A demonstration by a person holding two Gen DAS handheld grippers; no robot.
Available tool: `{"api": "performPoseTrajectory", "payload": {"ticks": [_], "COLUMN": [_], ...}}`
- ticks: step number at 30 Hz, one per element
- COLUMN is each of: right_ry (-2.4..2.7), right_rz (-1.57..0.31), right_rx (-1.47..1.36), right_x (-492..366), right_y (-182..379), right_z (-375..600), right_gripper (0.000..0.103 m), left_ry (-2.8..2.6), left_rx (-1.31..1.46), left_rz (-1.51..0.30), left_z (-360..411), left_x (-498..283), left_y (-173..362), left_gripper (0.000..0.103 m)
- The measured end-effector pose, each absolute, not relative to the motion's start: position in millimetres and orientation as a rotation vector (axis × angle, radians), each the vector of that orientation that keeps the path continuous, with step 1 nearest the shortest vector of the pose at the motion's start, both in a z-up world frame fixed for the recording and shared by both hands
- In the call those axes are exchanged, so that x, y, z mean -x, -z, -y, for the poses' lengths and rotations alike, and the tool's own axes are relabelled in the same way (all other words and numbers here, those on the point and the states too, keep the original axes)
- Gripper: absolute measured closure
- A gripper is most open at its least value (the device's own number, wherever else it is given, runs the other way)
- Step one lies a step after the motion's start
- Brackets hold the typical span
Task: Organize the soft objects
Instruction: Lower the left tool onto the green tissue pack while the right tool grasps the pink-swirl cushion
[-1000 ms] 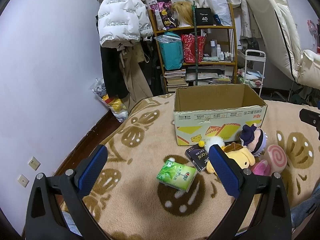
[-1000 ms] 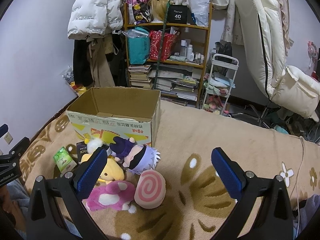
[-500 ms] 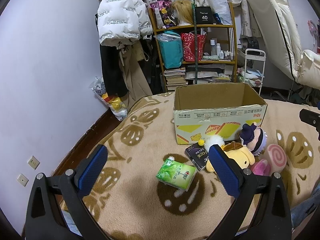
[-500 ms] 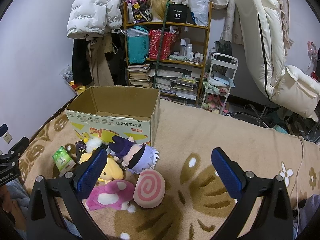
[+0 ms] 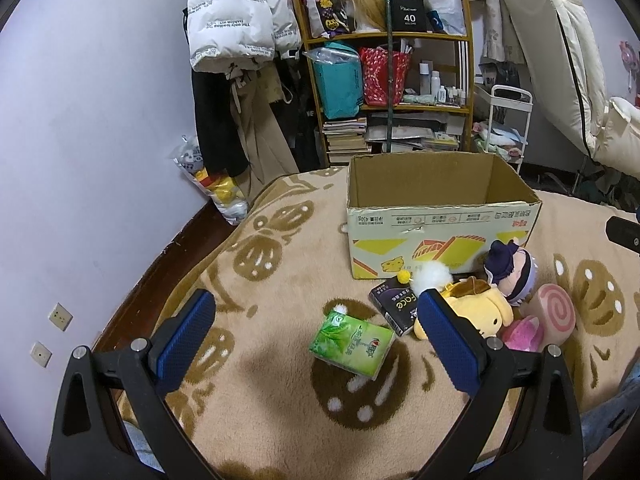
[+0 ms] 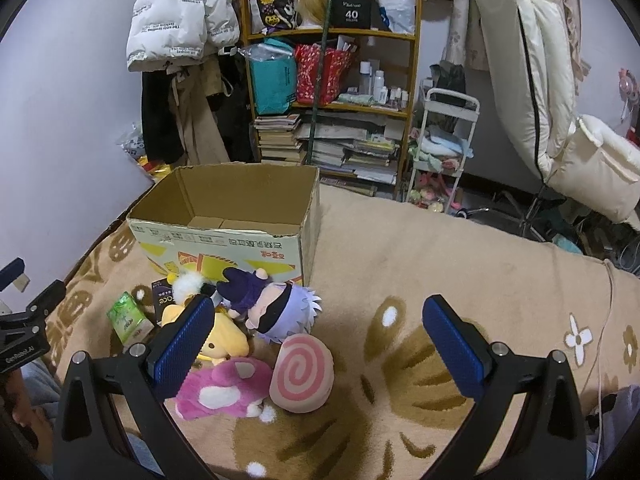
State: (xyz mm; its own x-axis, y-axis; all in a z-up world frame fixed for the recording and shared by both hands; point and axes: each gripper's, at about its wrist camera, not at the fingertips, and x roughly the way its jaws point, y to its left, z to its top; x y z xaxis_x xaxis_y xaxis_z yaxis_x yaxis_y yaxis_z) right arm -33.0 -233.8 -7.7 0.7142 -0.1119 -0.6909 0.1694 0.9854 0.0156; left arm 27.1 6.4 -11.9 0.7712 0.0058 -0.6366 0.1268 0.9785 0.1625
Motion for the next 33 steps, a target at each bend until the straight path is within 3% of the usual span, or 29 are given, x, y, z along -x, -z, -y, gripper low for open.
{"api": "performPoseTrajectory", "payload": {"ticks": [11,33], "right_ry": [0.086,0.073], "right_rz": [-0.855,-1.170], "right_rx": [-0.200,-0.206], "right_x": [-2.5,-48.2], "right_y": [19.3,102.3], "right_z": [245.9,253.0], "right_gripper": [0.000,0.003], "left_ry": [0.084,0.157], "left_rx": [-0.237,-0.369], "left_rz": [-0.780,-1.072], "left_z": [1.9,24.4], "left_x": [-61.0,-113.9], "left_y": [28.2,110.6], "left_gripper": [0.003,0.003]}}
